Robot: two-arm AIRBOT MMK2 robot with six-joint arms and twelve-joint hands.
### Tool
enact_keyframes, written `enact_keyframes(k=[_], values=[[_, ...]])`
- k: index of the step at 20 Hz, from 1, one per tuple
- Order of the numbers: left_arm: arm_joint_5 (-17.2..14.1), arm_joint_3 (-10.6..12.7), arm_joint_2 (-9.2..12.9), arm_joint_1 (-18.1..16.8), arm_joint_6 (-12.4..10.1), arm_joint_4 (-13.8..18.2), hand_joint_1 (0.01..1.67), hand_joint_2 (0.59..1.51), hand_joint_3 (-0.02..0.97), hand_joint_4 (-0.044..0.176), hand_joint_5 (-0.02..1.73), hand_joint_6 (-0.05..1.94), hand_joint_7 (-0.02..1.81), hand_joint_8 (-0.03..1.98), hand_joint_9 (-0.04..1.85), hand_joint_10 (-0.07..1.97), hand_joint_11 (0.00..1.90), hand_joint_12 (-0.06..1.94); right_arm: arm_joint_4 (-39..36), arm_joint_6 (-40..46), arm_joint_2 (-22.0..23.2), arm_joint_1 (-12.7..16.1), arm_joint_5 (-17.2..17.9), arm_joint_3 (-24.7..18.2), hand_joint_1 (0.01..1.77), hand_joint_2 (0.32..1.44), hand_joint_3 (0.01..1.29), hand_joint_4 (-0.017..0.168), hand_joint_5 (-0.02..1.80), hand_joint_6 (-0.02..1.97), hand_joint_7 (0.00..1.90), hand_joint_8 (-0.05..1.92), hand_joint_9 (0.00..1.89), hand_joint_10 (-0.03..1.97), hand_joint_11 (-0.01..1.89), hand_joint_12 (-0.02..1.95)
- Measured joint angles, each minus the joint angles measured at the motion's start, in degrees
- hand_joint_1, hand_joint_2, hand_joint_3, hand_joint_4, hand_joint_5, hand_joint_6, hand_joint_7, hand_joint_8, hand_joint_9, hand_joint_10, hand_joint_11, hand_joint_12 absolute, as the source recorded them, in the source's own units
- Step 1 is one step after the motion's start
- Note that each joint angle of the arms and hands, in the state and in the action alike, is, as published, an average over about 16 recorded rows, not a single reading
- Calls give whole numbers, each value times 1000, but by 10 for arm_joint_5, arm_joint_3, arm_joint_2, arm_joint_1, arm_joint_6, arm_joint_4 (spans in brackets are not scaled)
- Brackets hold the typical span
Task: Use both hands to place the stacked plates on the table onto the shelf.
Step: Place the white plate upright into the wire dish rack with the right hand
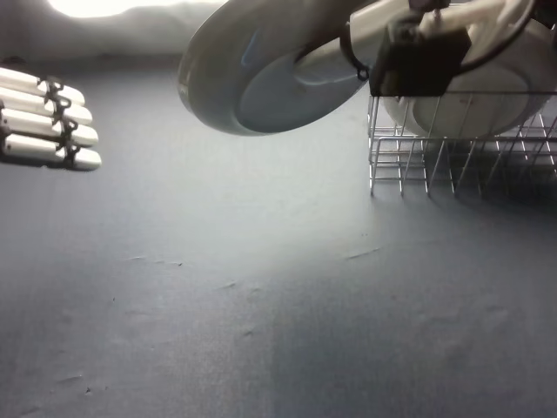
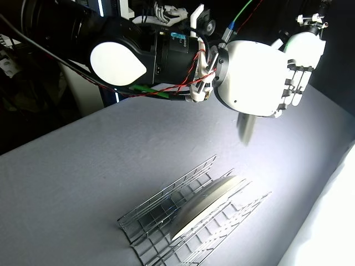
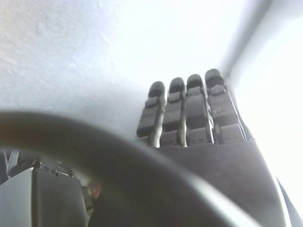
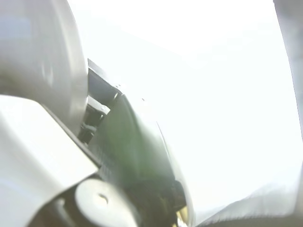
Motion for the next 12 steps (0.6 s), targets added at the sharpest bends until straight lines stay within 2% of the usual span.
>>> enact_keyframes(k=[3,12], values=[[-3,-1,0,-7,-8,8,22,1069,1,8,41,18,18,17,19,-52,12,5,32,3,2,9,-29,0,1386,982,12,-6,971,964,1061,776,937,1118,829,1236],[-9,-5,-2,-19,-27,25,22,1070,0,8,46,18,18,17,19,-53,13,6,71,12,20,30,-90,0,1407,985,12,-7,961,977,1050,779,940,1121,824,1255]])
